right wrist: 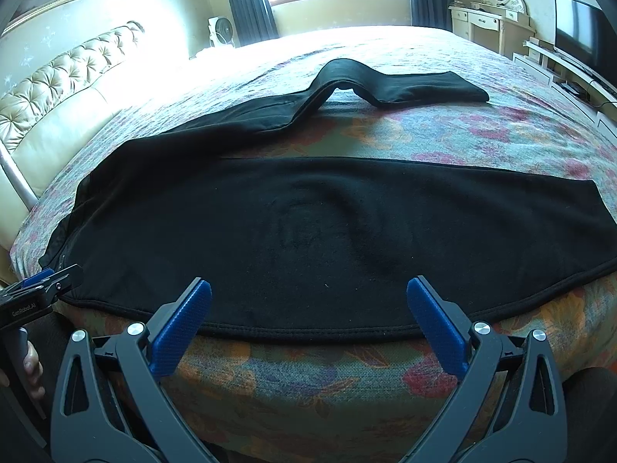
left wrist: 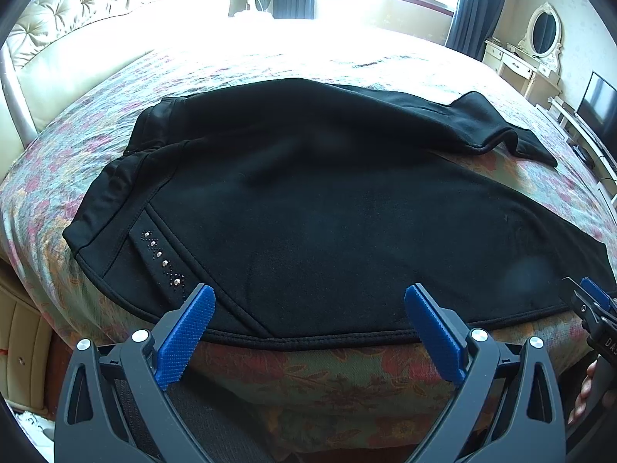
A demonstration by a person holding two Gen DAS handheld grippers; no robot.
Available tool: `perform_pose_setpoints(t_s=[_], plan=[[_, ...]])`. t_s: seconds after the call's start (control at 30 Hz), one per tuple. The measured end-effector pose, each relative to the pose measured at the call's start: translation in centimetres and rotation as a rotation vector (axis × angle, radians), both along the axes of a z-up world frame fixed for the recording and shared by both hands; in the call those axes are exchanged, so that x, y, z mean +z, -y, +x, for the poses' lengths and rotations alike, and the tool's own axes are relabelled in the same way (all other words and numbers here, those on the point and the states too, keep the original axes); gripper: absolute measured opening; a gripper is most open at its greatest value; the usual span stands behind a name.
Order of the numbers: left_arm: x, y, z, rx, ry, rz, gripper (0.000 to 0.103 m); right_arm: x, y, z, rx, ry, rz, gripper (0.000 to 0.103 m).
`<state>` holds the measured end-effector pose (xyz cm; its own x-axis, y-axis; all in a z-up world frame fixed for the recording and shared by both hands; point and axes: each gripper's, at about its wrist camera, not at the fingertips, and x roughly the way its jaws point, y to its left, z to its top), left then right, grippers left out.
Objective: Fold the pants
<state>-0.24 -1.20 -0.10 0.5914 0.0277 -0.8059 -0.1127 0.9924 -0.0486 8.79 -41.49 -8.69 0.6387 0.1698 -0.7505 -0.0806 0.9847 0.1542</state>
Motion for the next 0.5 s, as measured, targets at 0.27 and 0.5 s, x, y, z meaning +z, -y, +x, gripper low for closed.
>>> perform_pose_setpoints(t_s=[0.27, 0.5], plan=[[-0.04, -0.05, 0.02, -0.001, -0.002, 0.000, 0.099, -0.05, -0.11, 0.01, 0.003, 0.000, 0.002, 0.101], [0.01, 0.04, -0.03, -0.002, -0.001, 0.001, 0.099, -0.07, -0.09, 0.05, 0.002, 0.002, 0.003, 0.101]])
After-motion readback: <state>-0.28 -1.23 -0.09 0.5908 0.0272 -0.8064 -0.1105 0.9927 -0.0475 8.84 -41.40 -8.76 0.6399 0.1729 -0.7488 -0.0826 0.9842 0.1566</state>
